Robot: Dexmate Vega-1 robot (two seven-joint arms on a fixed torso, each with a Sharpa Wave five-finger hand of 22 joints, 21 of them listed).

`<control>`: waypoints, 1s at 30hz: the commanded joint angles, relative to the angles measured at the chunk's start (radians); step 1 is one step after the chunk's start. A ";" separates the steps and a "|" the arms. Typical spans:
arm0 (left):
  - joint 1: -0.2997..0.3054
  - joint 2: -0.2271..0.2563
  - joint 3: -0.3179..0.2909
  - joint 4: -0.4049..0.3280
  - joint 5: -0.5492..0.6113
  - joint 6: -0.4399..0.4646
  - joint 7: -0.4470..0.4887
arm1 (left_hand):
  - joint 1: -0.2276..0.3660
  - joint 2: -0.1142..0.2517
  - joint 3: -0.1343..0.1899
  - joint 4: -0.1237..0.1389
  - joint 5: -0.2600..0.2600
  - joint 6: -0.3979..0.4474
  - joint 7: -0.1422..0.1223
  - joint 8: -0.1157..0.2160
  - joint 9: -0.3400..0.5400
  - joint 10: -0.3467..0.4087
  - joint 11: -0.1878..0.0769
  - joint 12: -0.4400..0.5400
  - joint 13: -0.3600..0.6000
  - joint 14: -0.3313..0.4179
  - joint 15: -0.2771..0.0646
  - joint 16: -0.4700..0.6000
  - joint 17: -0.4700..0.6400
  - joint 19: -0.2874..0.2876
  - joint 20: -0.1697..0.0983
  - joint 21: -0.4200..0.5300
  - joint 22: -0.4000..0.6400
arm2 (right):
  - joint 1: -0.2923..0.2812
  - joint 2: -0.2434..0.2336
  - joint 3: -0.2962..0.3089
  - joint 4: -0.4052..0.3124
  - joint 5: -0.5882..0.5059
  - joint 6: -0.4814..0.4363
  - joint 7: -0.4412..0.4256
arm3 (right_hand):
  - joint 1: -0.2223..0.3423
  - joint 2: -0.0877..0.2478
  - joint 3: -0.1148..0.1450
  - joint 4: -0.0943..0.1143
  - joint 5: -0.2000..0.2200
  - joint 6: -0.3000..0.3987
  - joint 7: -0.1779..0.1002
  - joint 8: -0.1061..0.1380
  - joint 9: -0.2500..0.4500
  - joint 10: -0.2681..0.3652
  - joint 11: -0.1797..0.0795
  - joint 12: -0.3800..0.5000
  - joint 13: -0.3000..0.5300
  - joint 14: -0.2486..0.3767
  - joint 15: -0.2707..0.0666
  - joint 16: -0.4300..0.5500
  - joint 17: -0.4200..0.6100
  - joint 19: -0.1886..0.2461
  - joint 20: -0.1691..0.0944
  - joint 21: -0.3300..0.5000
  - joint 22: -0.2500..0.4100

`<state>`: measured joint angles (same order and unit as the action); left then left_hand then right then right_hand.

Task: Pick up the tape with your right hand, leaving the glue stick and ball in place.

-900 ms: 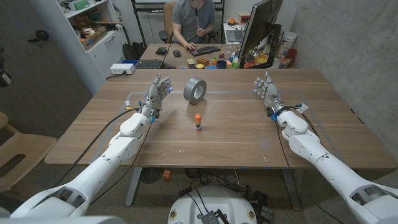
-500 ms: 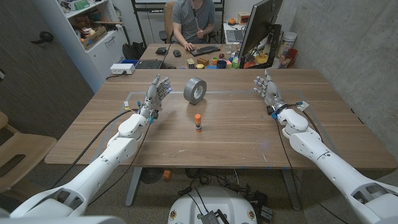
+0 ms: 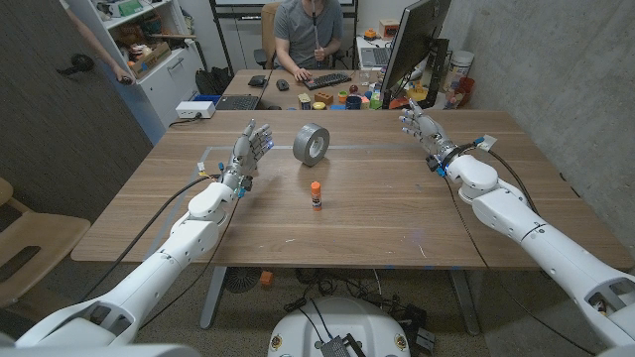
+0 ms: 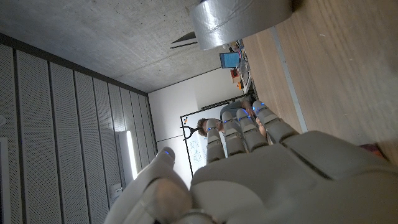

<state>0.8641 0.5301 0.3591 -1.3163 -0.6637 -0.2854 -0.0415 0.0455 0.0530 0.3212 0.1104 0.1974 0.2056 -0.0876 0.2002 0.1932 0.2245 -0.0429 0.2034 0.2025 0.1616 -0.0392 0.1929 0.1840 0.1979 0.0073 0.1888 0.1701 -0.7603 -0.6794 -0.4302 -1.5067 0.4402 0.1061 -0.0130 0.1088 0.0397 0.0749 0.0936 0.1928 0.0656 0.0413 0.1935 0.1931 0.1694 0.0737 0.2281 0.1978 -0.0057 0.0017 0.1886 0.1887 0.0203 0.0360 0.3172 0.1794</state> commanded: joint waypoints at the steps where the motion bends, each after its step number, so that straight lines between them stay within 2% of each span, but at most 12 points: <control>1: 0.006 0.002 -0.003 -0.006 -0.002 -0.004 0.002 | 0.010 0.002 0.005 0.001 0.006 0.004 0.002 0.003 0.002 0.007 0.003 0.005 0.006 0.008 -0.008 0.006 0.003 0.008 0.000 0.006 0.006 | 0.163 -0.097 -0.082 -0.084 -0.183 -0.154 0.086 | 0.024 -0.001 0.002 -0.011 0.006 -0.006 0.005 0.000 0.002 0.003 0.009 -0.004 0.003 -0.009 0.004 0.000 0.002 0.001 -0.001 -0.007 0.003; 5: 0.010 0.004 -0.004 -0.010 -0.002 -0.003 0.004 | 0.010 0.002 0.005 0.001 0.006 0.005 0.003 0.003 0.002 0.008 0.003 0.005 0.006 0.008 -0.009 0.007 0.003 0.008 0.000 0.006 0.006 | 0.235 -0.113 -0.122 -0.109 -0.263 -0.205 0.129 | 0.055 -0.003 0.010 -0.031 0.008 -0.015 0.002 0.001 0.002 -0.006 -0.001 -0.007 0.003 -0.012 0.004 0.000 0.001 0.003 -0.002 -0.011 0.003; 6: 0.011 0.004 -0.005 -0.010 -0.001 -0.004 0.006 | 0.010 0.002 0.005 0.001 0.006 0.005 0.003 0.003 0.002 0.008 0.003 0.005 0.006 0.008 -0.009 0.006 0.003 0.008 0.000 0.006 0.006 | 0.252 -0.114 -0.132 -0.113 -0.279 -0.217 0.142 | 0.101 -0.004 0.021 -0.059 0.011 -0.021 0.004 0.006 0.002 -0.009 0.000 -0.008 0.003 -0.004 0.011 0.005 0.000 0.001 0.000 -0.020 0.002; 7: 0.012 0.004 -0.006 -0.011 -0.002 -0.005 0.007 | 0.010 0.002 0.005 0.001 0.006 0.005 0.003 0.003 0.002 0.008 0.003 0.005 0.006 0.008 -0.009 0.007 0.003 0.008 0.000 0.006 0.006 | 0.268 -0.115 -0.141 -0.119 -0.296 -0.229 0.152 | 0.130 -0.007 0.028 -0.077 0.012 -0.025 0.001 0.008 0.002 -0.013 -0.002 -0.010 0.003 -0.014 0.004 0.002 0.000 0.008 -0.002 -0.022 0.002; 8: 0.013 0.003 -0.007 -0.011 -0.002 -0.007 0.011 | 0.010 0.002 0.004 0.001 0.006 0.007 0.005 0.004 0.002 0.009 0.003 0.005 0.006 0.008 -0.008 0.007 0.003 0.008 0.000 0.006 0.006 | 0.303 -0.116 -0.163 -0.129 -0.334 -0.250 0.173 | 0.135 -0.008 0.028 -0.081 0.012 -0.026 0.002 0.008 0.002 -0.014 -0.001 -0.010 0.003 -0.014 0.003 0.002 0.000 0.010 -0.002 -0.023 0.002; 10: 0.013 0.002 -0.009 -0.011 -0.003 -0.008 0.013 | 0.010 0.002 0.004 0.001 0.006 0.008 0.004 0.004 0.002 0.011 0.002 0.006 0.006 0.008 -0.009 0.007 0.003 0.008 0.000 0.006 0.006 | 0.317 -0.115 -0.172 -0.136 -0.357 -0.262 0.182 | 0.153 -0.014 0.030 -0.093 0.011 -0.030 0.003 0.008 0.002 -0.020 0.000 -0.012 0.003 -0.014 0.002 0.003 0.000 0.013 -0.003 -0.025 0.002; 12: 0.013 0.000 -0.011 -0.009 -0.003 -0.012 0.017 | 0.010 0.002 0.004 0.001 0.006 0.008 0.004 0.004 0.002 0.012 0.002 0.006 0.006 0.009 -0.009 0.007 0.003 0.008 0.000 0.006 0.006 | 0.365 -0.109 -0.201 -0.145 -0.403 -0.281 0.218 | 0.163 -0.017 0.031 -0.100 0.012 -0.034 0.004 0.008 0.002 -0.024 -0.005 -0.013 0.003 -0.014 0.001 0.003 0.000 0.016 -0.003 -0.026 0.002; 21: 0.029 0.005 -0.023 -0.027 -0.003 -0.019 0.034 | 0.009 0.001 0.004 0.001 0.006 0.010 0.005 0.005 0.002 0.014 0.004 0.006 0.006 0.009 -0.009 0.007 0.003 0.008 -0.001 0.006 0.006 | 0.497 -0.064 -0.310 -0.142 -0.590 -0.307 0.314 | 0.211 -0.035 0.034 -0.133 0.014 -0.062 0.009 0.003 0.003 -0.039 -0.014 -0.018 0.003 -0.019 -0.003 0.002 -0.001 0.027 -0.004 -0.031 0.001; 23: 0.036 0.009 -0.027 -0.034 -0.004 -0.021 0.037 | 0.009 0.001 0.003 0.001 0.006 0.010 0.004 0.005 0.002 0.013 0.004 0.006 0.006 0.009 -0.009 0.007 0.003 0.008 0.000 0.006 0.006 | 0.517 -0.050 -0.327 -0.136 -0.619 -0.303 0.332 | 0.235 -0.052 0.032 -0.151 0.018 -0.080 0.009 0.001 0.003 -0.046 -0.019 -0.020 0.003 -0.022 -0.007 0.002 -0.001 0.030 -0.004 -0.036 0.001; 26: 0.048 0.015 -0.033 -0.048 -0.007 -0.020 0.044 | 0.009 0.001 0.003 0.001 0.006 0.011 0.003 0.005 0.002 0.014 0.004 0.006 0.006 0.010 -0.009 0.007 0.003 0.008 0.000 0.006 0.006 | 0.538 -0.031 -0.351 -0.136 -0.670 -0.301 0.345 | 0.256 -0.066 0.030 -0.167 0.023 -0.090 0.012 0.002 0.004 -0.057 -0.022 -0.023 0.003 -0.026 -0.010 0.002 -0.001 0.031 -0.003 -0.040 0.001; 30: 0.068 0.026 -0.042 -0.072 -0.007 -0.012 0.065 | 0.009 0.001 0.003 0.001 0.006 0.012 0.005 0.005 0.002 0.015 0.004 0.006 0.006 0.011 -0.009 0.008 0.003 0.008 0.000 0.006 0.006 | 0.557 -0.010 -0.385 -0.152 -0.744 -0.300 0.364 | 0.272 -0.074 0.029 -0.177 0.027 -0.096 0.013 0.003 0.005 -0.061 -0.024 -0.023 0.003 -0.031 -0.012 0.001 -0.001 0.031 -0.003 -0.043 0.001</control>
<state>0.8974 0.5381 0.3360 -1.3482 -0.6680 -0.3007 -0.0149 0.0455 0.0530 0.3212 0.1104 0.1973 0.2094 -0.0838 0.2002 0.1930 0.2283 -0.0391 0.2033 0.2075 0.1647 -0.0359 0.1929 0.1838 0.1978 0.0073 0.1887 0.1699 -0.2951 -0.7378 -0.7181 -1.6392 -0.1178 -0.1777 0.2777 0.3631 -0.0330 0.1011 -0.0733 0.2114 -0.0183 0.0538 0.1935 0.1930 0.1138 0.0537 0.2049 0.1976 -0.0271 -0.0093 0.1886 0.1861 0.0424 0.0357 0.2765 0.1766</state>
